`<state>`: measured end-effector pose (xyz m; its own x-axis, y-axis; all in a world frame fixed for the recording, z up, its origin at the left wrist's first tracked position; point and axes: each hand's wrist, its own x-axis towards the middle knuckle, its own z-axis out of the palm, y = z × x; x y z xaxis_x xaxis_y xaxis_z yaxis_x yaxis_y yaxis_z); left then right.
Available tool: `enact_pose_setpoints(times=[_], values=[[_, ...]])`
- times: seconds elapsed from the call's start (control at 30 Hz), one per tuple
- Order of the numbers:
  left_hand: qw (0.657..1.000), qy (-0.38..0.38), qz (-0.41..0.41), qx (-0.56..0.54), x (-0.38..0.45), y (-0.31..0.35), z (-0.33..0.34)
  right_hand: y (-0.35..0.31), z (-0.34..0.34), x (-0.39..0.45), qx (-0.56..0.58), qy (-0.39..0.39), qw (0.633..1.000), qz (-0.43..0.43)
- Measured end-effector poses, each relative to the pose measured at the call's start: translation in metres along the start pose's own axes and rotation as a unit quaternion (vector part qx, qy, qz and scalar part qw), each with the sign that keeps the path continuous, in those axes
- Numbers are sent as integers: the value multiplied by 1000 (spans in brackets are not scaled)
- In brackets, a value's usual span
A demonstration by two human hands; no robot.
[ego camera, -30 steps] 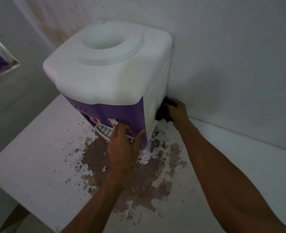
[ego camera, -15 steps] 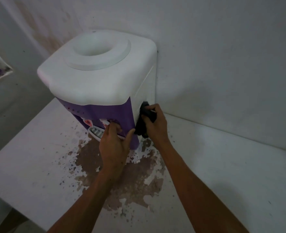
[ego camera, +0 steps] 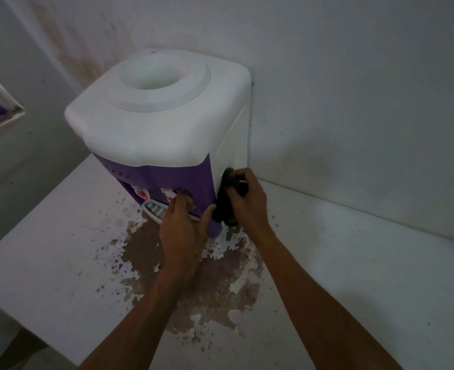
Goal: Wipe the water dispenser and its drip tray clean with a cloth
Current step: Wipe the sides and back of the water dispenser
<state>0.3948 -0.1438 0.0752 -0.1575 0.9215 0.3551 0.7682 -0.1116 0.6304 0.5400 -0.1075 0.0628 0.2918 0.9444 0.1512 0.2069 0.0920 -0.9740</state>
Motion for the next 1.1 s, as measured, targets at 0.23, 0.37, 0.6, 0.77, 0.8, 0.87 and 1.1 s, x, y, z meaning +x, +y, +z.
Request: enact_pose_setpoints(times=[0.23, 0.37, 0.6, 0.77, 0.8, 0.87, 1.1], values=[[1000, 2, 1, -3, 1, -1, 0, -1, 9, 7, -10, 44, 997, -65], [1000, -4, -1, -4, 1, -2, 0, 5, 6, 62, -17, 106, 994, -30], [1000, -4, 5, -5, 2, -5, 0, 16, -2, 112, -39, 134, 990, 4], [1000, 5, 7, -3, 1, 0, -2, 47, 2, 72, -60, 29, 987, 144], [1000, 7, 4, 2, 1, 1, -3, 55, 1, 63, -69, 2, 982, 174], [1000, 6, -1, 10, 1, 4, -4, 61, -1, 52, -85, -25, 977, 192], [1000, -3, -10, 1, 1, 4, -4, 8, -10, 75, -13, 52, 994, 98]])
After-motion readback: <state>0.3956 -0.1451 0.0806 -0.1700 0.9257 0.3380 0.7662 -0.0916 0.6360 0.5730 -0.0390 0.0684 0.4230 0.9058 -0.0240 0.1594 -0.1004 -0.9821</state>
